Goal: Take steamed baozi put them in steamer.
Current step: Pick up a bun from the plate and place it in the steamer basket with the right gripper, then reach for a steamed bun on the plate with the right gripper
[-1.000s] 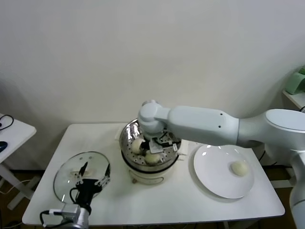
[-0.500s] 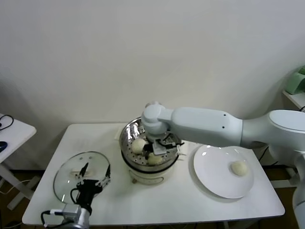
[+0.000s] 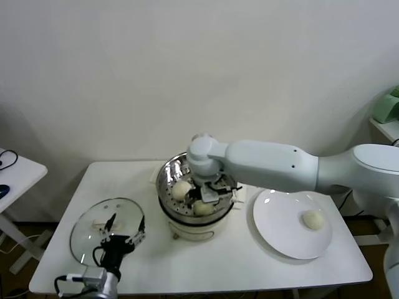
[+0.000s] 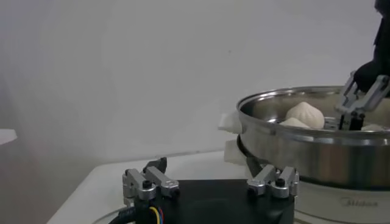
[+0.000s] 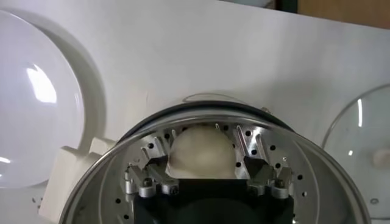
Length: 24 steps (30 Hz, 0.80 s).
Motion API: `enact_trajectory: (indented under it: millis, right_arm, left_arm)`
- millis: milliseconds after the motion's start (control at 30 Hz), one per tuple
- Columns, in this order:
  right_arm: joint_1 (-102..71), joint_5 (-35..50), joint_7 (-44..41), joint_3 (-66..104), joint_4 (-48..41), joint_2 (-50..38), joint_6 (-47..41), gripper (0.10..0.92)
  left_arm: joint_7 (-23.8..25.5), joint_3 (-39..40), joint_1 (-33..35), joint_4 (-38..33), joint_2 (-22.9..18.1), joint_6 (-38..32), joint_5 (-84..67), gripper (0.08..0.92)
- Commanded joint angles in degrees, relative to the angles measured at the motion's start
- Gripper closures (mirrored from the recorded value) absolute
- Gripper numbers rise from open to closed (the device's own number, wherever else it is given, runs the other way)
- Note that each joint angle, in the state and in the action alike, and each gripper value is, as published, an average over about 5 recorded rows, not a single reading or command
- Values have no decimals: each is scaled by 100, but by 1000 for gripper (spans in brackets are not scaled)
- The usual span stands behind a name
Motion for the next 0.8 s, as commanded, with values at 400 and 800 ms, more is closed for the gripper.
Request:
enact_trajectory:
  millis: [400,800]
  right_arm:
    - [1284,1736,-514,160,-240,-1049,-1239,203]
    - [1431,3577,-293,-153,-1600,-2856,-2784,203]
  left_arm:
    - [-24,-142,-36,-38,70,19,-122,177]
    - [-18,-287,-224,-142,52,25,-191,177]
